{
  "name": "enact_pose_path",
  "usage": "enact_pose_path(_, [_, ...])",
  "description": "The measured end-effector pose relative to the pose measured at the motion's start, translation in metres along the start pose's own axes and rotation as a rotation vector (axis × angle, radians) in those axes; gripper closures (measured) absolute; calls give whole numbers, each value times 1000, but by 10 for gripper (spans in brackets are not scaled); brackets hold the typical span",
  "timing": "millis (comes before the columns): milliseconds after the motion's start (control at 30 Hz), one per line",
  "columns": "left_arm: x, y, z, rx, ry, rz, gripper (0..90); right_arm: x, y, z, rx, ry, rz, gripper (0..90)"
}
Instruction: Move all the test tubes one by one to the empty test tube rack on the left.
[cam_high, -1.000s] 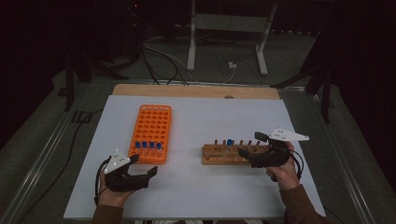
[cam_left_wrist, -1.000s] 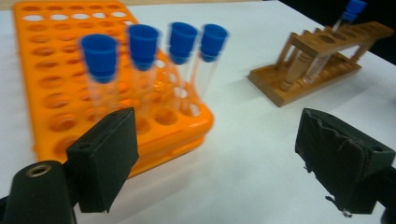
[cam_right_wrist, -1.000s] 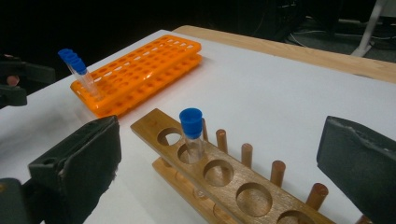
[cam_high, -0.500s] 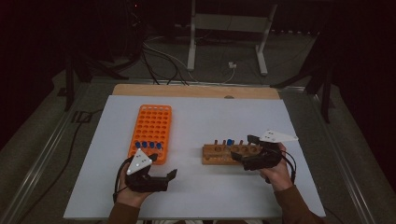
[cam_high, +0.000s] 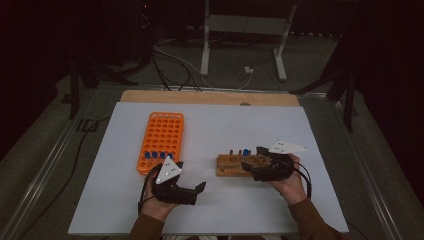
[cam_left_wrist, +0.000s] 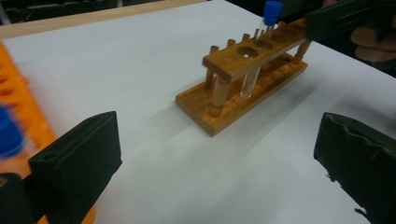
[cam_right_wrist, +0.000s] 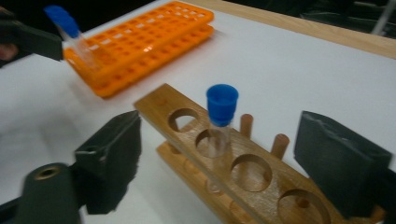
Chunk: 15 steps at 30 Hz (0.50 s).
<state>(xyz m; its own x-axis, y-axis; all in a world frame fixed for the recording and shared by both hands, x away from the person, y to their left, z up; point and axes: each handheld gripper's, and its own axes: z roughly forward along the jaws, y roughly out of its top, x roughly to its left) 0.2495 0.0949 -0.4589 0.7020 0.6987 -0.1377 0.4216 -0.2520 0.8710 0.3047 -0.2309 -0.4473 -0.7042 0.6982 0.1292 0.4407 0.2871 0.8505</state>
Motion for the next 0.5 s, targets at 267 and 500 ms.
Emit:
enact_pose_path(267, [-6,13,21,4,-15,31,8,2,-4,11,24,-25,-52,509])
enact_pose_path(500, [-6,17,35,16,-14,36,8,1,-4,15,1,-32,-63,694])
